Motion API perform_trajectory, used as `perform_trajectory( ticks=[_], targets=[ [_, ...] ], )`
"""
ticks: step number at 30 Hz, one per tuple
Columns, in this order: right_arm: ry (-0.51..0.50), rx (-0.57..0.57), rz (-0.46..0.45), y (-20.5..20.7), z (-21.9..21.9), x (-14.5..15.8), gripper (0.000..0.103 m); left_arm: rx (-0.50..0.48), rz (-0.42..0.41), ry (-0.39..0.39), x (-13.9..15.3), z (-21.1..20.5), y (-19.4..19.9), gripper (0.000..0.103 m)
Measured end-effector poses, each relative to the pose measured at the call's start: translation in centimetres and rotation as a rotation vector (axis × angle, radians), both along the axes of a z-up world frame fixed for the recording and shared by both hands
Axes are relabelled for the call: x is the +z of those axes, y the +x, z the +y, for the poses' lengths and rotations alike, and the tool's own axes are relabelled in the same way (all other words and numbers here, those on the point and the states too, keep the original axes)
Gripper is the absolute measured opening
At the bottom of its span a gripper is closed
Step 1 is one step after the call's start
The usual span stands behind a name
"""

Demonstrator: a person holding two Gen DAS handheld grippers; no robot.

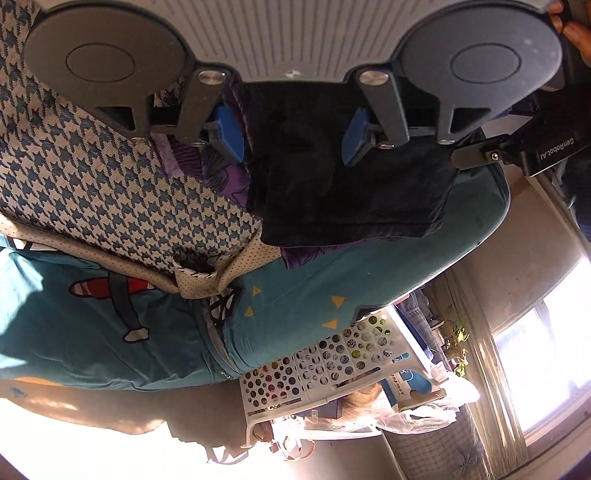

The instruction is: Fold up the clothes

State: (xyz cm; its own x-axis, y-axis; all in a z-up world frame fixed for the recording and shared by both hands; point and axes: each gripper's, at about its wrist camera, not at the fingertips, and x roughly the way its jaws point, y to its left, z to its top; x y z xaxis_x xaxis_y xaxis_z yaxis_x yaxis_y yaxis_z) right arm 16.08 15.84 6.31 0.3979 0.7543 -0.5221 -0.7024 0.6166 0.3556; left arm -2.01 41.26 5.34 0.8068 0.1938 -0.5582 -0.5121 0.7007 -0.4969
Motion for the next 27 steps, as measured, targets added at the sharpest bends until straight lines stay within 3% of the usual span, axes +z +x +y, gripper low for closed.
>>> perform_trajectory(
  ticks=[7, 15, 16, 20, 24, 27],
  targets=[
    [0.04, -0.021, 0.036, 1.5, 1.5, -1.3, 0.058, -0.154, -0.077, 0.065, 0.6, 2.0, 2.0, 0.102],
    [0.041, -0.004, 0.046, 2.2, 3.2, -2.2, 0.058, -0.239, 0.002, 0.165, -0.6, 0.7, 4.9, 0.102],
    [0.037, 0.001, 0.04, 2.1, 3.4, -2.2, 0.057, -0.241, 0.013, 0.183, -0.7, 0.4, 5.2, 0.102],
    [0.003, 0.003, -0.009, 1.5, 4.0, -2.3, 0.031, -0.255, 0.047, 0.252, -0.8, -0.9, 6.0, 0.097],
    [-0.004, -0.014, -0.001, 1.5, 4.1, -2.5, 0.026, -0.259, 0.103, 0.322, -1.0, -2.0, 6.6, 0.089],
    [-0.001, -0.028, 0.019, 1.8, 4.0, -2.6, 0.026, -0.247, 0.106, 0.331, -0.9, -2.2, 6.6, 0.087]
  ],
)
